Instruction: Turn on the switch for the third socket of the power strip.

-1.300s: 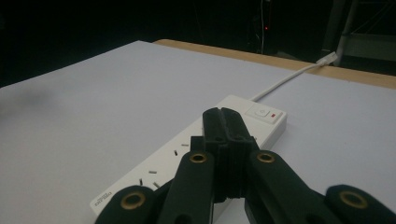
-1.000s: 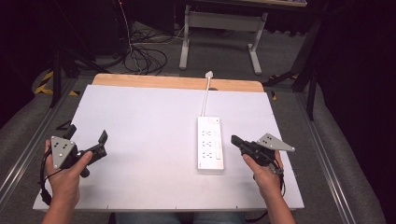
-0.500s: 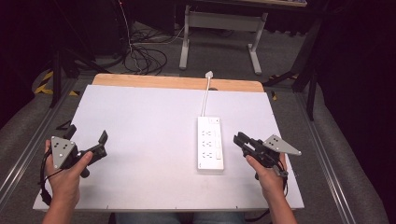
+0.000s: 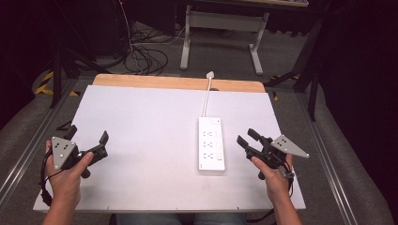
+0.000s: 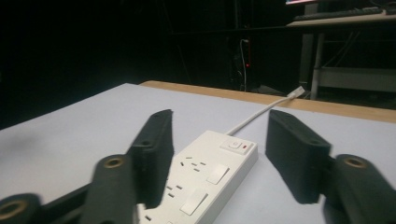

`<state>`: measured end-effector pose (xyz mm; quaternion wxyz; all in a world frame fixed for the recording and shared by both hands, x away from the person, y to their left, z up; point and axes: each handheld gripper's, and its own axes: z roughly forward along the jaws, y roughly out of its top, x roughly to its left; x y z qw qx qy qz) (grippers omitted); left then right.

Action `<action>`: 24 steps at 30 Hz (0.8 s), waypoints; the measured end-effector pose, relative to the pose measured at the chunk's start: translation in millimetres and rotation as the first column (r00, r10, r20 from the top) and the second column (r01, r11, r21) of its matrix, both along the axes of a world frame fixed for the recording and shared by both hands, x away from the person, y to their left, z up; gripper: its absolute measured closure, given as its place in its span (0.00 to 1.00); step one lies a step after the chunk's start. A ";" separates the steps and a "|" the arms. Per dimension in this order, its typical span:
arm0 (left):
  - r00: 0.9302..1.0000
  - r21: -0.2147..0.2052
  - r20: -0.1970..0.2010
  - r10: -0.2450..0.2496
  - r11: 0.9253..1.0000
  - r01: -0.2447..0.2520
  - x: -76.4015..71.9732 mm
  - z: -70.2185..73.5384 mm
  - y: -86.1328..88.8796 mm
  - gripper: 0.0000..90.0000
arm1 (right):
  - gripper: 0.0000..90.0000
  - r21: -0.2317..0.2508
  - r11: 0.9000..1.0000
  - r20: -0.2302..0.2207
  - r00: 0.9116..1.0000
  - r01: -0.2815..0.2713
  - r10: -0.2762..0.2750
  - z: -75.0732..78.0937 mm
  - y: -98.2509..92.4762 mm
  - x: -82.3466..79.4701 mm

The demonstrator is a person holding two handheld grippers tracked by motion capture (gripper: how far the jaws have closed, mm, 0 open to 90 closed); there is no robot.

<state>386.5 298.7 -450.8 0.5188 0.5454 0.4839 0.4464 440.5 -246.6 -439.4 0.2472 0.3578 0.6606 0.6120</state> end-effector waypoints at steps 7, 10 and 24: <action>1.000 0.000 0.001 -0.001 1.000 0.001 -0.1 0.0 0.1 0.01 | 0.31 0.036 0.999 0.007 1.000 0.027 -0.027 1.3 -3.3 -0.3; 1.000 0.000 0.000 -0.001 1.000 0.001 0.2 0.0 0.0 0.01 | 0.31 0.042 0.999 0.008 1.000 0.030 -0.030 1.1 -4.2 -0.2; 1.000 -0.011 0.002 0.002 1.000 -0.002 0.5 0.2 1.5 0.01 | 0.13 0.026 1.000 0.053 0.999 -0.005 0.003 0.7 -8.2 -1.6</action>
